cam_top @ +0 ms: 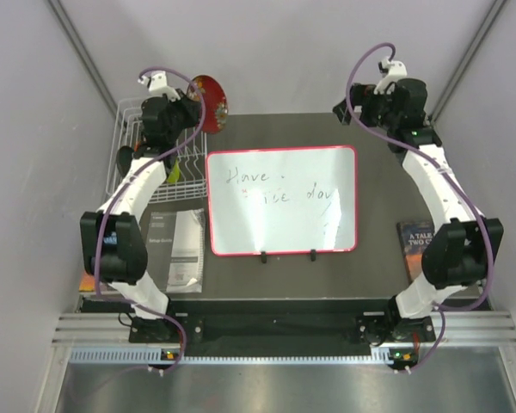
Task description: Unload the plates from the dish rack
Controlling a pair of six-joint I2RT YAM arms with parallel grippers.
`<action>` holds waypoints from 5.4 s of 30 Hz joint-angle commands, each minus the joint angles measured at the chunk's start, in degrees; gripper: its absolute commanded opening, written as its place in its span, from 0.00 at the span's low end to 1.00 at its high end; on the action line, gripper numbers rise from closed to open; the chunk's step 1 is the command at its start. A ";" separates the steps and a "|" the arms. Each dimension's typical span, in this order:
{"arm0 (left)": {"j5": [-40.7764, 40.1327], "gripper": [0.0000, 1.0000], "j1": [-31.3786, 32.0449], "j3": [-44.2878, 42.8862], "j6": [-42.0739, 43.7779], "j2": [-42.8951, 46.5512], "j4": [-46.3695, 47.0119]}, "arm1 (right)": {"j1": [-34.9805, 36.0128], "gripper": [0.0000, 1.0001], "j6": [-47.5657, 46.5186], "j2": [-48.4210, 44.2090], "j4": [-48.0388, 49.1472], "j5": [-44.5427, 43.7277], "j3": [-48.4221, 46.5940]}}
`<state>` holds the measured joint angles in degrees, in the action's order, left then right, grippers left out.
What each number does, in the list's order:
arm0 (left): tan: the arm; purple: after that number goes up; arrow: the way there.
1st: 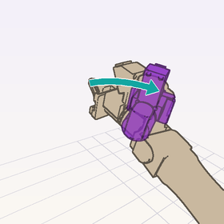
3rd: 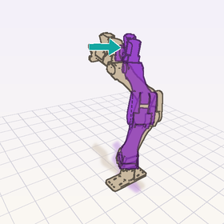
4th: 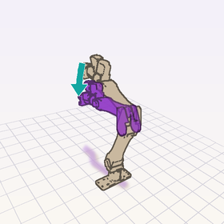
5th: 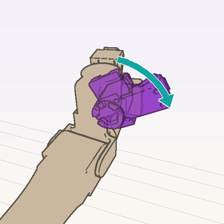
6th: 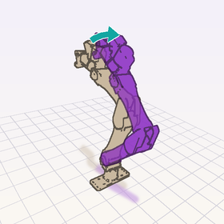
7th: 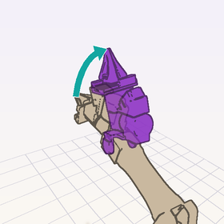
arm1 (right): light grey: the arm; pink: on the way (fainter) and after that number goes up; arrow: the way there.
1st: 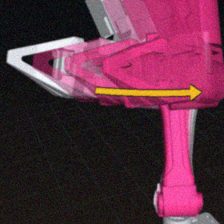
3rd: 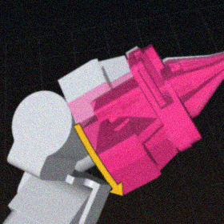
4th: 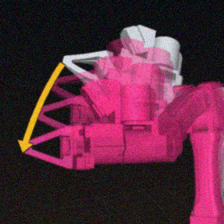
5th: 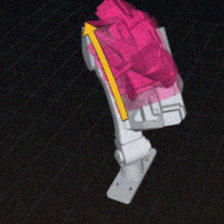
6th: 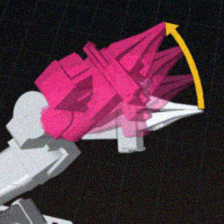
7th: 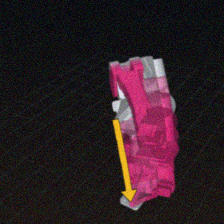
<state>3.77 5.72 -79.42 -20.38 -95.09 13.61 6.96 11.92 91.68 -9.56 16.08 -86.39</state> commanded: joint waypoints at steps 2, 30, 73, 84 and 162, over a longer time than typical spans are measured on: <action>12.91 0.00 0.26 -5.12 -12.57 -4.91 15.38 | 0.16 1.00 4.15 5.52 3.84 14.49 -7.73; 29.36 0.00 11.24 -25.88 -28.57 -27.60 26.02 | 1.47 0.95 24.29 26.09 26.79 36.40 -19.87; 32.88 0.93 9.67 -25.44 -29.11 -28.67 28.59 | -1.95 0.00 27.12 27.07 34.19 29.92 -14.69; 28.50 0.99 -0.25 -17.44 -21.58 -19.27 20.98 | -15.74 0.00 29.56 20.03 32.08 22.25 -6.43; -22.06 0.96 -6.93 14.12 8.35 2.45 -2.62 | -27.53 0.66 9.35 4.21 -3.18 -6.32 19.15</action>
<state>-16.19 1.21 -66.26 -10.63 -93.76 9.47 -20.05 22.37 96.53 -12.95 8.71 -67.46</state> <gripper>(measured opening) 0.960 0.662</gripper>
